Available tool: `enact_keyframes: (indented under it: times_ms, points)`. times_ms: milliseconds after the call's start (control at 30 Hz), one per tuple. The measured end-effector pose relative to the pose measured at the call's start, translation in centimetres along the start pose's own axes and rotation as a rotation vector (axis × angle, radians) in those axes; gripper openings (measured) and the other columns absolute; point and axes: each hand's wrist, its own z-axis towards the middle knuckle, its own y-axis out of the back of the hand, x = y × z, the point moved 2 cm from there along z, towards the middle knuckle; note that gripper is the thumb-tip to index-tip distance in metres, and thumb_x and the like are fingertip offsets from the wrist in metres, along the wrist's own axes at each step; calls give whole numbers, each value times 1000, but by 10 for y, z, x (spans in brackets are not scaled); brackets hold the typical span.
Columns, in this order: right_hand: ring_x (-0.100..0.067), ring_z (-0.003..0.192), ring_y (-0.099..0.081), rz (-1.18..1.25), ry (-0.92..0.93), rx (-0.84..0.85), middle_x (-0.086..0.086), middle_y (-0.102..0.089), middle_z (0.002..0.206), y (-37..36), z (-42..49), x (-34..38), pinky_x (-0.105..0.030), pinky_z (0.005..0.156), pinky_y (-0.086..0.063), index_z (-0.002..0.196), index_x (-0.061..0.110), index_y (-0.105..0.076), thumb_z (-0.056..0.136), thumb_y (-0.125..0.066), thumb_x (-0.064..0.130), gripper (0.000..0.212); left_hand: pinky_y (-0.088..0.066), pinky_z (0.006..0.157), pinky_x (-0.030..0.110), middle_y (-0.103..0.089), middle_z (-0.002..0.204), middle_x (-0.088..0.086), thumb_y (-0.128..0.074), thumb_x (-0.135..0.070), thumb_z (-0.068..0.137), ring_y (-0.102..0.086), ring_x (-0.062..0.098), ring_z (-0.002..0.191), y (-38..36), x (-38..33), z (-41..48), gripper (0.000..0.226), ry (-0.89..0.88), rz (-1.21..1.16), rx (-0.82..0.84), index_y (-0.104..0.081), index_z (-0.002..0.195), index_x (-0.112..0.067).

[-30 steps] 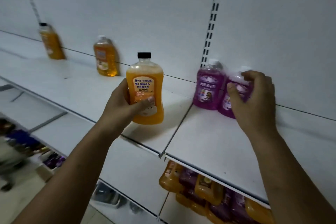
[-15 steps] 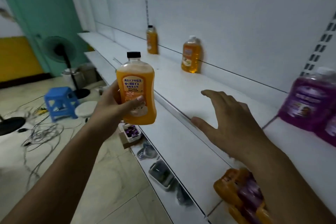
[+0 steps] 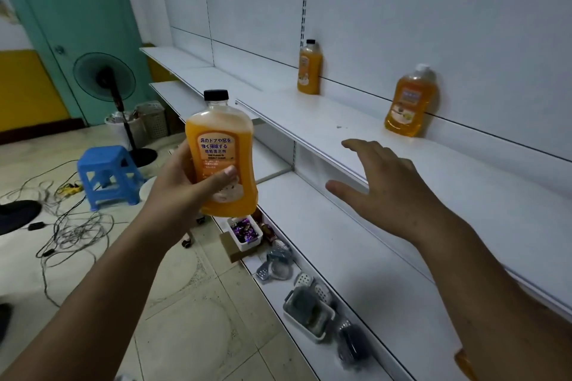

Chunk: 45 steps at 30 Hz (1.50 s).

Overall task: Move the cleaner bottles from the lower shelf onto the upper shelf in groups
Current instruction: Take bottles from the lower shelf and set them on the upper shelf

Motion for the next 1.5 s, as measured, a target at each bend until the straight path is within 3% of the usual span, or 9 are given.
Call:
enact_keyframes:
  times_ms: [100,167,367,633,800,1067,1233,1367,1500]
  points:
    - [-19,143,-42,-6,-15,12,7,-42,160,-17,30,21,-45,118,-33,157,33,-33,95,-56,66,74,-64,80,25,-76,112,-14,-79,-36,75,-74,9,106,27,10,31,57,-4,-17,24,-57,127,-32]
    - [-19,144,-41,-7,-9,23,6,-42,160,-29,51,35,-45,119,-32,157,33,-32,96,-56,65,74,-62,76,21,-77,112,-11,-76,-29,77,-74,10,105,39,20,53,56,-3,-11,20,-57,130,-28]
    - [-18,142,-40,28,23,4,7,-44,157,-65,125,52,-42,118,-29,156,32,-33,96,-58,63,72,-62,86,31,-76,119,-2,-77,-28,80,-74,18,111,52,48,126,61,-7,-31,49,-56,136,-22]
    - [-21,143,-40,116,-16,-13,7,-42,159,-97,234,48,-47,117,-32,157,33,-31,96,-58,63,72,-58,97,44,-76,117,-5,-87,-36,79,-73,18,112,60,81,238,65,2,30,70,-55,135,-24]
    - [-21,144,-39,111,-73,-14,8,-40,161,-98,282,42,-48,117,-33,158,34,-30,96,-56,65,73,-56,99,44,-75,119,-10,-87,-42,78,-72,15,114,59,90,303,63,-10,16,111,-55,132,-32]
    - [-20,143,-37,48,-227,35,7,-39,160,-117,332,25,-42,117,-32,157,34,-32,98,-56,63,70,-57,100,50,-72,128,-2,-80,-32,86,-70,22,118,36,115,425,64,-100,-40,303,-53,143,-24]
    - [-18,147,-38,28,-358,115,10,-39,162,-136,354,12,-42,120,-32,157,37,-33,96,-54,68,72,-61,96,41,-67,133,-5,-86,-28,83,-69,19,121,1,118,495,83,-197,-86,481,-40,152,-27]
    - [-13,150,-33,-11,-381,88,14,-37,164,-160,363,10,-39,122,-26,157,36,-37,97,-49,71,71,-62,92,44,-60,138,0,-87,-5,82,-67,24,123,-29,109,542,93,-332,-45,641,-31,153,-27]
    - [-7,152,-30,-59,-381,7,18,-40,162,-178,362,7,-36,123,-20,151,38,-48,88,-37,77,75,-63,90,50,-63,130,5,-91,-8,74,-70,25,115,-61,99,573,91,-386,15,739,-38,146,-26]
